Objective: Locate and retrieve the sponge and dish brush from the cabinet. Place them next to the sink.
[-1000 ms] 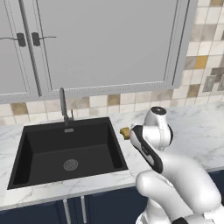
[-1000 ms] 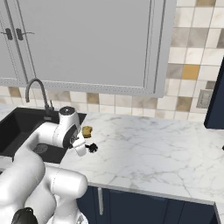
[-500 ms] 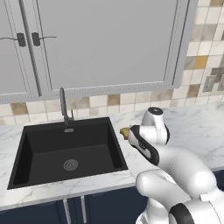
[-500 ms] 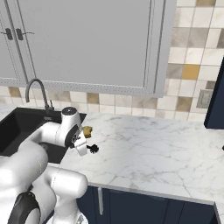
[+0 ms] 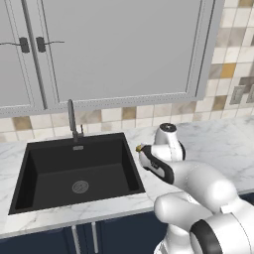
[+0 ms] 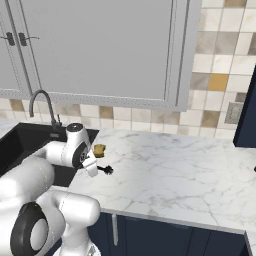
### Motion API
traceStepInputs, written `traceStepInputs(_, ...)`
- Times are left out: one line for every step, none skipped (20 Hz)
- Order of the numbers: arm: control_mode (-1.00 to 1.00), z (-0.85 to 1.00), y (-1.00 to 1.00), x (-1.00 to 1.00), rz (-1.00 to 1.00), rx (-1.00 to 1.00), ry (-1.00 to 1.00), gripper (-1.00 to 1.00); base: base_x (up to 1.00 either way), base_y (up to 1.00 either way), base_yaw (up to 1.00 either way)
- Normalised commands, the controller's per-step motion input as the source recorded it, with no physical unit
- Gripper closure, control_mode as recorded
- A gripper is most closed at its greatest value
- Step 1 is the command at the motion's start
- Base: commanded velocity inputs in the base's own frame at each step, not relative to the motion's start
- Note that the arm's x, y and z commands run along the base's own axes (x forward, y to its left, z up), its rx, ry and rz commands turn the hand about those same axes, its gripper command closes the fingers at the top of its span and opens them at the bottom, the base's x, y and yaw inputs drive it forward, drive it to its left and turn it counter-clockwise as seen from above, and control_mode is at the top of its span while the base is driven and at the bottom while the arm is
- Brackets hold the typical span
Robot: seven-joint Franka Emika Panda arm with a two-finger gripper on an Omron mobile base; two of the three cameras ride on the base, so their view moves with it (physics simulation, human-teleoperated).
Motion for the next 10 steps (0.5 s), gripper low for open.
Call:
traceStepInputs(-1.00,-0.48,0.00,-0.03,0.01,-0.01,0.00,1.00,0.00,0.00,0.00)
traceStepInputs(-1.00,-0.44,0.00,-0.02,0.00,0.00,0.00,1.00,0.00,0.00,0.00)
traceStepInputs(-1.00,-0.33,0.00,0.00,0.00,0.00,0.05,1.00,0.00,0.00,0.00)
traceStepInputs(-1.00,-0.32,0.00,-0.03,0.00,0.00,0.02,1.00,0.00,0.00,0.00)
traceStepInputs(-1.00,-0.32,0.00,0.00,-0.01,0.00,0.03,1.00,0.00,0.00,0.00)
traceStepInputs(-1.00,-0.31,0.00,0.00,-0.01,0.00,0.02,1.00,0.00,0.00,0.00)
traceStepInputs(-1.00,-0.30,0.00,0.00,-0.02,0.00,0.01,1.00,0.00,0.00,0.00)
traceStepInputs(-1.00,-0.28,0.00,0.00,-0.01,0.00,0.01,1.00,0.00,0.00,0.00)
traceStepInputs(-1.00,-0.27,0.00,-0.01,-0.01,0.01,0.00,1.00,0.00,0.00,0.00)
traceStepInputs(-1.00,-0.28,0.00,0.00,-0.01,0.01,0.00,-1.00,0.00,0.00,0.00)
